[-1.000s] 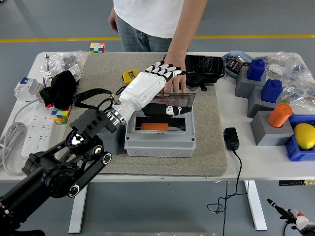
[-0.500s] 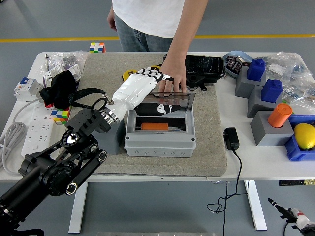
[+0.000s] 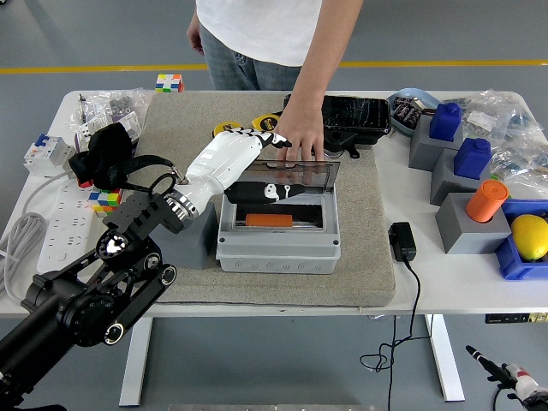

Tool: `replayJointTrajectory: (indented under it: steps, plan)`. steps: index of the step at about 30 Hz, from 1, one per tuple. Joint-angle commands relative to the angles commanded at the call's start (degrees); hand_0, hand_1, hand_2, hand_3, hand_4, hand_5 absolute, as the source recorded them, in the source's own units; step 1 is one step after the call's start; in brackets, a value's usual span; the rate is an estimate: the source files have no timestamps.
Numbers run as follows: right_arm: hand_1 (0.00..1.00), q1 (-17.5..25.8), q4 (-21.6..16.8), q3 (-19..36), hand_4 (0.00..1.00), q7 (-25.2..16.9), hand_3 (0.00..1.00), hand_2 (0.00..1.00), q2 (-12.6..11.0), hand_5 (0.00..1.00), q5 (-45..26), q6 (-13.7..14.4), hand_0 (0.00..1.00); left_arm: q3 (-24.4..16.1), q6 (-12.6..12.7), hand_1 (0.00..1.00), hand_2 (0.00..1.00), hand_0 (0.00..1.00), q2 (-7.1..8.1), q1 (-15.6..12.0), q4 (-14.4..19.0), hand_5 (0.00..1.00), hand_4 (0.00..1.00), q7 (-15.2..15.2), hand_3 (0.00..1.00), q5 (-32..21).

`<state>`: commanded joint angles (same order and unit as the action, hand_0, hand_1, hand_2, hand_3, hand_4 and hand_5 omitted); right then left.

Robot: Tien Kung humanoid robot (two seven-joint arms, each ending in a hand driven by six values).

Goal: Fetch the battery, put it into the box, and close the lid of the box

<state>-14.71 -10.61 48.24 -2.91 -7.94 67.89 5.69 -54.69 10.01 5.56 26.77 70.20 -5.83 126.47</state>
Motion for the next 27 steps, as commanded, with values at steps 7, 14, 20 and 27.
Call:
replayJointTrajectory:
  steps: [7,14,20,27]
  plan:
    - [0.883,0.0,0.1,0.2,0.998,0.0,0.855,0.819,0.0,0.998,0.2,0.0,0.902,0.3,-0.8,0.711,0.697,0.663,1.13,-1.4,1.8,0.998,0.998,0.5,0.734,-0.4]
    - [0.883,0.1,0.1,0.0,0.998,0.0,0.856,0.819,-0.1,0.998,0.1,0.0,0.902,1.2,-1.8,0.711,0.698,0.671,2.56,-3.0,4.4,0.998,0.998,1.3,0.729,-0.7]
    - [0.883,0.1,0.2,0.1,0.998,0.0,0.855,0.819,-0.2,0.998,0.3,0.0,0.902,2.2,-2.8,0.712,0.698,0.661,4.27,-4.4,8.0,0.998,0.998,2.4,0.729,-1.0]
    - [0.883,0.1,0.1,-0.3,0.998,0.0,0.855,0.819,-0.2,0.998,0.0,0.0,0.903,2.7,-3.1,0.713,0.697,0.658,5.14,-5.2,10.8,0.998,0.998,3.0,0.727,-1.1]
